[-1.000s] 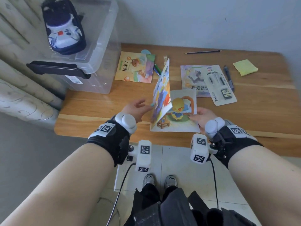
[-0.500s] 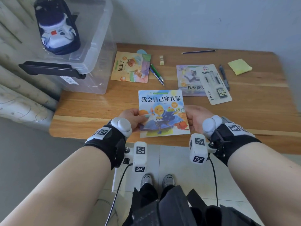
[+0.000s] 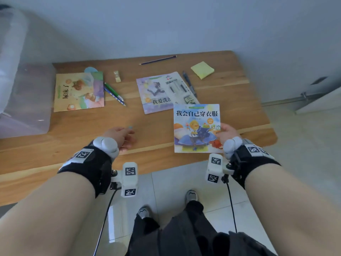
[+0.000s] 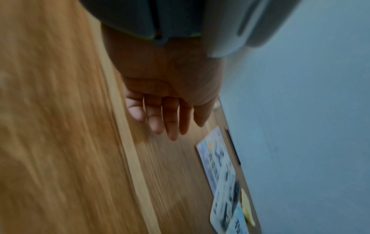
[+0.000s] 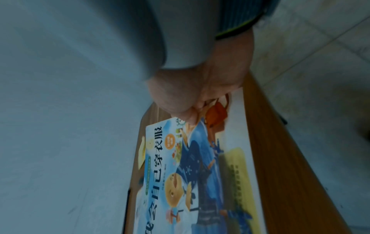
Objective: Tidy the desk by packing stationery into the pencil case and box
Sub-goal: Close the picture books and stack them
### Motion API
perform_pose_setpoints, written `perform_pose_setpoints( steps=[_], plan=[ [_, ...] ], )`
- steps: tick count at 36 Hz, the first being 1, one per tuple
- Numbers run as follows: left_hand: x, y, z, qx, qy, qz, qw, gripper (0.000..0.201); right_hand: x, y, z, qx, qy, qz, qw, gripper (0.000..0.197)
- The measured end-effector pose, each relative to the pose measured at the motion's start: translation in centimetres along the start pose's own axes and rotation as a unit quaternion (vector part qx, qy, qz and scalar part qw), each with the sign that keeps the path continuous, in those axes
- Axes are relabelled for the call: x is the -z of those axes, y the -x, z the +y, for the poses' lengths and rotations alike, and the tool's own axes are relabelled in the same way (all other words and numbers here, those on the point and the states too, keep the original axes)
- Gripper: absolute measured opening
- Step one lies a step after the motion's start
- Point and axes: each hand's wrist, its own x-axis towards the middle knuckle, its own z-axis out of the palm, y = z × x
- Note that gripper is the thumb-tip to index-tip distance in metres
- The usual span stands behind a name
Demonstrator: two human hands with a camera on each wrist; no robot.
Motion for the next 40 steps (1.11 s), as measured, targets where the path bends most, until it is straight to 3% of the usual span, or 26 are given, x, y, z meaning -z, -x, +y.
perform_pose_setpoints(
  steps=[6,11,14,16,19,22,25,29,31,36,40],
  plan=[
    [0.1,-0.6,0.8,-0.003,-0.016,0.003,1.000,0.019,1.3,0.3,0.5,-0.003,0.014,0.054,0.998,0.036],
    [0.4,-0.5,1.6,-0.019,-0.023,0.018,0.999,0.020,1.2,0.8,-0.7,0.021,-0.001,0.055,0.998,0.037],
    [0.8,-0.3,1.9,-0.023,-0.019,0.029,0.999,0.021,0.8,-0.1,-0.8,0.018,0.032,0.051,0.998,0.037],
    [1.2,-0.1,2.0,-0.022,-0.016,0.034,0.999,0.021,0.2,-0.7,-0.6,0.012,0.062,0.045,0.997,0.027],
    [2.7,0.3,1.9,-0.023,-0.013,0.051,0.998,0.022,-1.2,-1.7,-0.4,0.002,0.109,0.058,0.992,0.032],
    [4.6,0.5,1.2,-0.017,-0.018,0.075,0.997,0.021,-2.9,-0.5,-1.1,0.001,0.222,0.088,0.971,0.029],
    [5.9,0.7,0.6,-0.012,-0.013,0.097,0.995,0.017,-3.6,0.6,-2.6,-0.004,0.367,0.135,0.920,0.030],
    [7.3,0.9,0.7,-0.018,-0.026,0.126,0.992,0.012,-5.1,0.4,-5.8,0.032,0.438,0.108,0.892,0.028],
    [8.0,1.2,1.2,-0.020,-0.041,0.141,0.989,0.013,-6.3,0.4,-7.8,0.069,0.432,0.103,0.893,0.020],
    [12.0,1.6,1.6,-0.019,-0.105,0.192,0.976,0.031,-12.5,1.0,-12.1,0.112,0.372,0.084,0.918,0.030],
    [14.4,2.6,1.4,0.000,-0.186,0.194,0.963,0.032,-16.8,1.4,-11.9,0.138,0.363,-0.014,0.922,0.021]
  ],
)
